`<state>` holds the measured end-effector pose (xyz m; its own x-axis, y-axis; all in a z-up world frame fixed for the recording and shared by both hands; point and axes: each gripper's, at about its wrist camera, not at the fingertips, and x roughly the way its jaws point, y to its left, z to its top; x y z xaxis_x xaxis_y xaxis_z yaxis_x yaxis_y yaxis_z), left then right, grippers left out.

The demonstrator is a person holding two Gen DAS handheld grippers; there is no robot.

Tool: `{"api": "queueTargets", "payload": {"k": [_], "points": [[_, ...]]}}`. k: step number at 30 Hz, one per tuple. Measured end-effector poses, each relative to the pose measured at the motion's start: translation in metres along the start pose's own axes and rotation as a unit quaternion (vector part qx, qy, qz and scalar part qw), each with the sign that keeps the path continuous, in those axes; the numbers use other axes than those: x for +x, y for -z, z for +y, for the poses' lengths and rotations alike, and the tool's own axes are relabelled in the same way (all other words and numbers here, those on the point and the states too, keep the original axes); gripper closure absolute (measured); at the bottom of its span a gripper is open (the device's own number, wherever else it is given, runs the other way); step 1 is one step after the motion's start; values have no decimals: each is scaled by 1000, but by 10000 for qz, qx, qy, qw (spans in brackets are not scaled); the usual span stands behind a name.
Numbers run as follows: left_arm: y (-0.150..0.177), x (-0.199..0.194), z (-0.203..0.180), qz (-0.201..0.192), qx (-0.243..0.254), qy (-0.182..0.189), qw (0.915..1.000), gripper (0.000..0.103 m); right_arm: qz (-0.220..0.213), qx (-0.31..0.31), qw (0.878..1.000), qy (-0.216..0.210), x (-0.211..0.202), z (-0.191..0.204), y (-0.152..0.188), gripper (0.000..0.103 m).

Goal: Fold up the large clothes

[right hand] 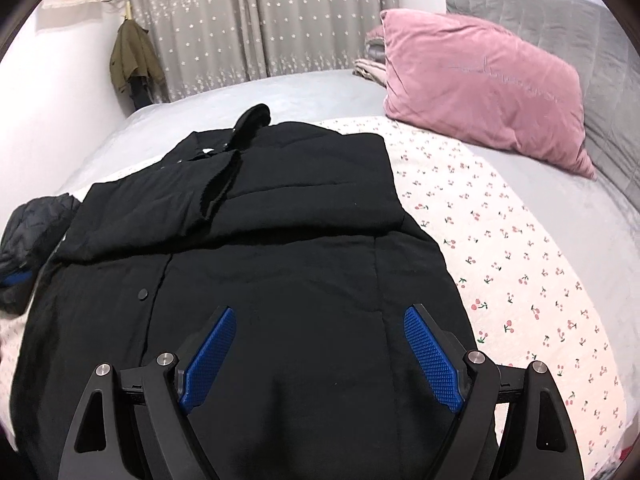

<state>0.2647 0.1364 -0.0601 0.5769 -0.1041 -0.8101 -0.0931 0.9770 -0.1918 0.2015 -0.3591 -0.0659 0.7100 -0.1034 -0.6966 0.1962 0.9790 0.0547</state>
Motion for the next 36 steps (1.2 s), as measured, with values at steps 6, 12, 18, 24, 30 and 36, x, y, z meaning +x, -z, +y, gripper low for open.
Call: {"api": "queueTargets", "payload": {"k": [6,12,18,24,30,36], "points": [[59,-26,34,-33,-73,-78,9999,28,-243,-327,9989,224,-17,20,10,16],[98,-43,74,31,-23,68,10000,28,-193,-577,9981,-123,-42,10,34,16],[137,-54,101,106,-67,516,9986,28,382,508,9962,-591,-58,-70,87,16],[154,-57,100,162,-17,858,9962,32,625,1937,9768,-673,-79,-143,154,18],[163,-47,86,389,187,859,9954,51,896,2191,9640,-1208,-79,-152,174,45],[170,-49,93,451,-60,866,9952,51,940,2401,9573,-1310,-83,-154,189,50]]}}
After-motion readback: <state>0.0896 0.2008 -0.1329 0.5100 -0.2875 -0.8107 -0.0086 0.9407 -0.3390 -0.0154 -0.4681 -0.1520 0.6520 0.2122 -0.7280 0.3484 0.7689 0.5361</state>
